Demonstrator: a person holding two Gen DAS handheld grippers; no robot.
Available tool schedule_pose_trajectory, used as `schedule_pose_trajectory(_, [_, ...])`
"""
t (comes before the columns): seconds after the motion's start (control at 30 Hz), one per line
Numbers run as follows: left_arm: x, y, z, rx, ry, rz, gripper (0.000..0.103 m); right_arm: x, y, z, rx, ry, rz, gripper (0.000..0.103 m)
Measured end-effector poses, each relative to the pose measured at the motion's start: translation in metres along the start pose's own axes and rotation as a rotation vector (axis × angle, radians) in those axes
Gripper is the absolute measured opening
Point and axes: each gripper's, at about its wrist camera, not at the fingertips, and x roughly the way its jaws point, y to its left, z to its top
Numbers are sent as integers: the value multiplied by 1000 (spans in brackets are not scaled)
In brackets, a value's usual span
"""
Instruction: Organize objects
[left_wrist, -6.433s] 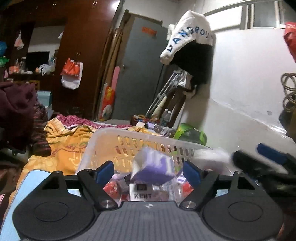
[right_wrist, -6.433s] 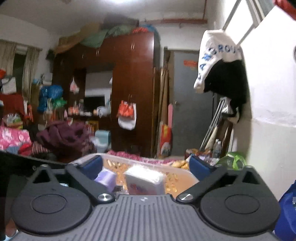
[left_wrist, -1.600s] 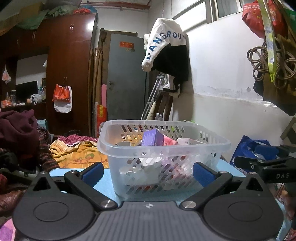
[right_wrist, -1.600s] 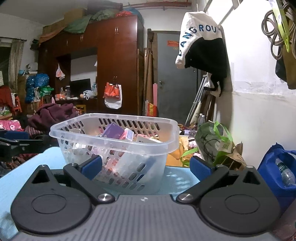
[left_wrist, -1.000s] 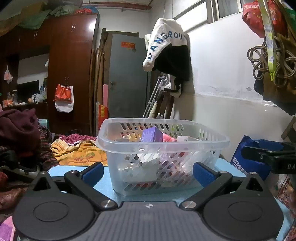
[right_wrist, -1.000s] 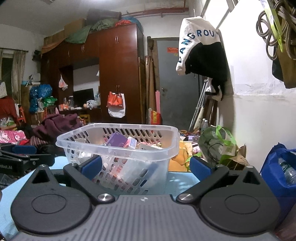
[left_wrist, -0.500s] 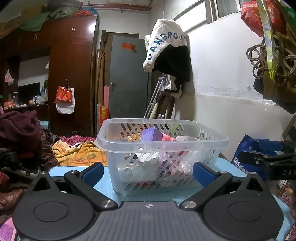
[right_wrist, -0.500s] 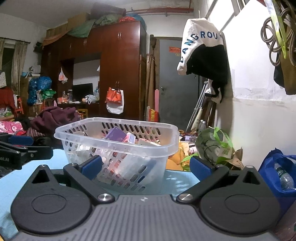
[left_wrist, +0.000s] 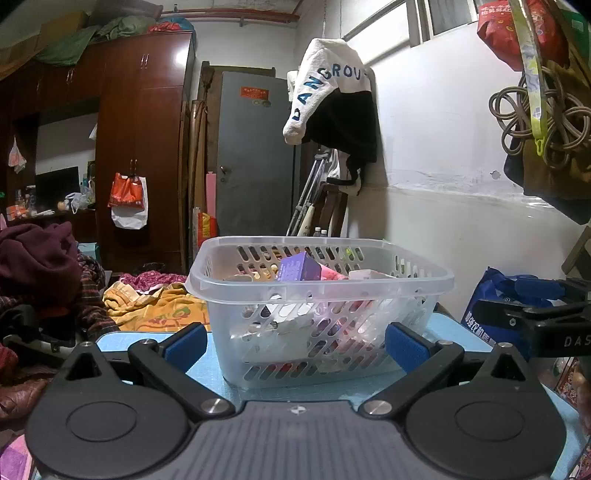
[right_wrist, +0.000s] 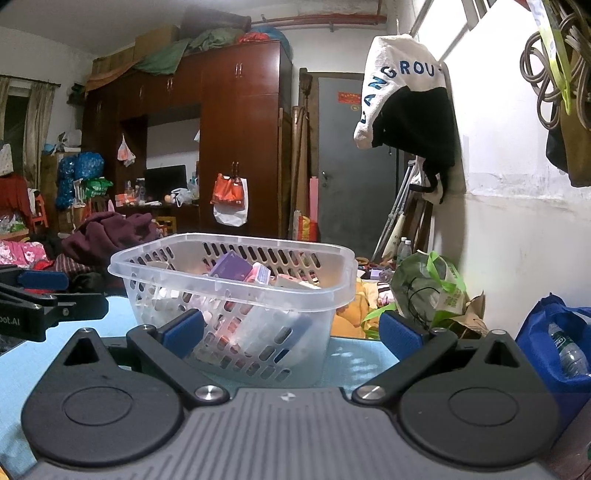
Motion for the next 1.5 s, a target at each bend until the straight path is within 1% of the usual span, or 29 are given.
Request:
schedule_pose_trajectory(1.3, [2,-5,4,-11,3,-9,103,1,-2,-2,-3,11,0,103])
schedule_pose_trajectory(1.5, [-2,-11,4,-1,-24,-12,103,2,-3,-3,-1,16,1,103])
